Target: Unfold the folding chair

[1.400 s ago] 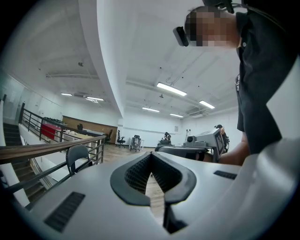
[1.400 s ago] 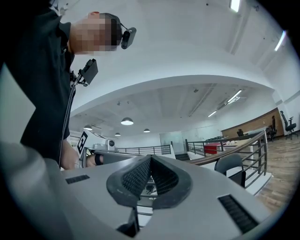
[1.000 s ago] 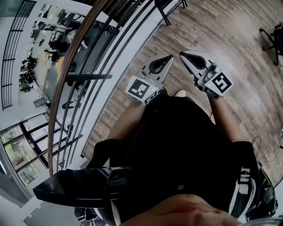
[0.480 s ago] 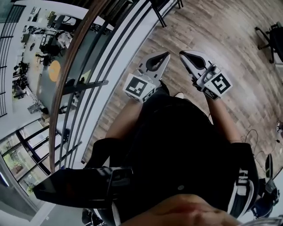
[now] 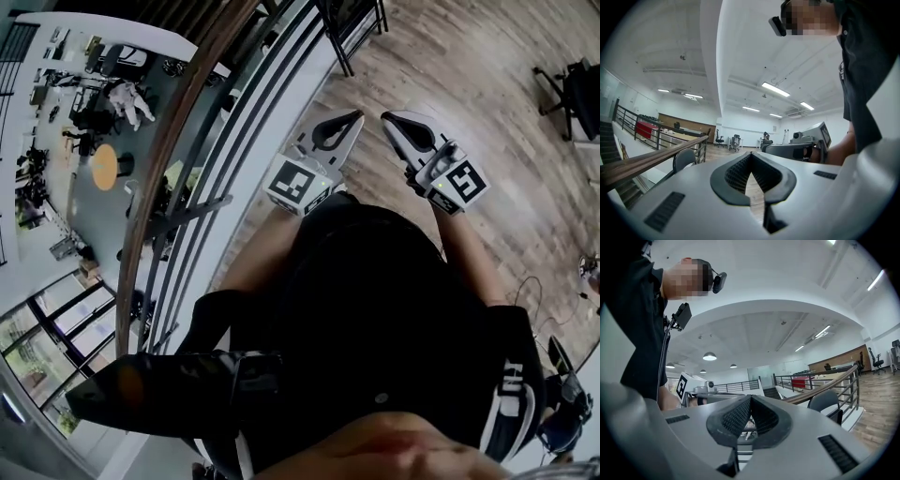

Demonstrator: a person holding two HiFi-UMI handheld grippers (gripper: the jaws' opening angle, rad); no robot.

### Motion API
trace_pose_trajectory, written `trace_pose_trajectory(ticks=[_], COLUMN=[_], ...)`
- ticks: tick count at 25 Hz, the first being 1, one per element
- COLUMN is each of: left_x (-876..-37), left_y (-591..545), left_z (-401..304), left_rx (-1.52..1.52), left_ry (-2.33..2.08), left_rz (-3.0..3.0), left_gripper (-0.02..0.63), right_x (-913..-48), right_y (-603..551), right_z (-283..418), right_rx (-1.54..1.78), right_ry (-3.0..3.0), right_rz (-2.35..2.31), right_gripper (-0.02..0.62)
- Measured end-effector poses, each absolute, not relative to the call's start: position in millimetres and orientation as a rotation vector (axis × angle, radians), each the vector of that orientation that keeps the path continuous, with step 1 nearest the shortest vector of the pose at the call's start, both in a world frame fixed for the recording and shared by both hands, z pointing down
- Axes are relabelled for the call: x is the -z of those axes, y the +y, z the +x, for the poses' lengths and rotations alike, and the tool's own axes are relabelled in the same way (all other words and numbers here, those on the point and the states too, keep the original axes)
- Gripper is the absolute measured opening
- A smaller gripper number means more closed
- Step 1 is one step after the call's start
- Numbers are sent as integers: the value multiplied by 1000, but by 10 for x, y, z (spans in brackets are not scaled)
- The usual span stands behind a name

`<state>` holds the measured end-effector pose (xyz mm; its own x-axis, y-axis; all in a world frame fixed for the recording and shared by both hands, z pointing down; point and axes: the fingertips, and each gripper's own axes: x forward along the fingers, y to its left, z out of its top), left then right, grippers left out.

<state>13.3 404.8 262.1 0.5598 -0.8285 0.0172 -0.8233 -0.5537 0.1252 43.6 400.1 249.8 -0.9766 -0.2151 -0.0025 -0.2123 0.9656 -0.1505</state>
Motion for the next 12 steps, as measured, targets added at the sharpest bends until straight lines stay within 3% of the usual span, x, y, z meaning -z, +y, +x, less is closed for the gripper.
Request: trace_pose_trajectory(ticks=[6, 12], left_x=[-2615, -2833], left_y=[3782, 3340], left_z=[-284, -271], left_rx=[62, 81], left_ry=[-1394, -1418], left_rz=[2677, 2684], left_gripper=[3, 3], right_x=[-2541, -2751], right_y=[3722, 3252], right_z=[65, 94], right_rx=[236, 207], right_ry=[3116, 3125], right_rz=[-382, -384], right_gripper=[8, 8])
